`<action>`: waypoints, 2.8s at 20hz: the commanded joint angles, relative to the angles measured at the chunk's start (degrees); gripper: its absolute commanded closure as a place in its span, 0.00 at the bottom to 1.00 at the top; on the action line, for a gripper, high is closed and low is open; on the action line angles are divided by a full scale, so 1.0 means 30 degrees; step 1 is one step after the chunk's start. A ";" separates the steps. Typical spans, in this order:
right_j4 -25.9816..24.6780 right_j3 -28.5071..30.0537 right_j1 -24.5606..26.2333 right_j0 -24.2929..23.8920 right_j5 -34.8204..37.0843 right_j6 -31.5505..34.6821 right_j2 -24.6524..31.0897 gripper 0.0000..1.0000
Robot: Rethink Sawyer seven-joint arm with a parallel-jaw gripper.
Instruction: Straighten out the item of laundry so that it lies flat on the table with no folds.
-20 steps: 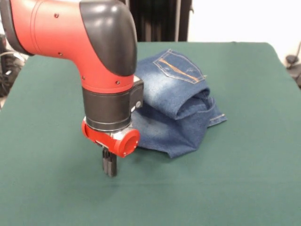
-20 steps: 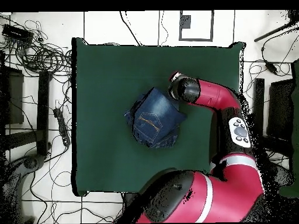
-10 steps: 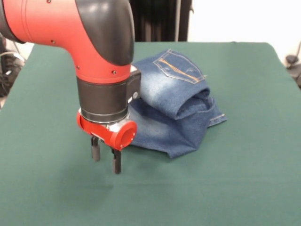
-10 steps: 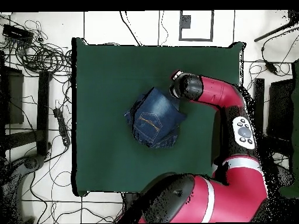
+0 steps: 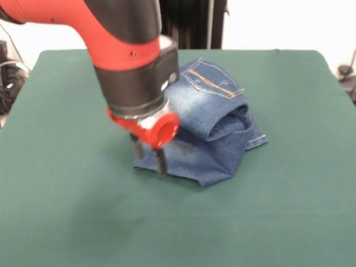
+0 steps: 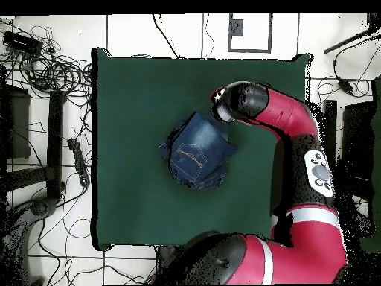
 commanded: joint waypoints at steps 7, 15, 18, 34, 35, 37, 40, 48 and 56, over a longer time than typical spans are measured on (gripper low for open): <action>0.2969 0.3749 0.0520 0.1236 0.2402 0.3934 0.0130 0.00; 0.1769 0.4309 0.1747 0.1364 0.0081 0.2233 0.0035 0.00; 0.1678 0.4194 0.1956 0.1449 0.0356 0.2081 -0.0123 0.00; 0.0676 0.2878 0.3525 0.1228 -0.1653 0.0281 -0.0375 0.00; 0.0552 0.2769 0.3605 0.1217 -0.1940 0.0072 -0.0357 0.00; 0.0390 0.2603 0.3767 0.1198 -0.2711 -0.0015 -0.0401 0.00; -0.0085 0.2298 0.3879 0.1299 -0.3630 -0.0163 -0.0548 0.00; -0.1213 0.1844 0.4566 0.1315 -0.5975 0.0042 -0.0659 0.00; -0.2965 0.1845 0.4257 0.1124 -0.7323 -0.0661 -0.0513 1.00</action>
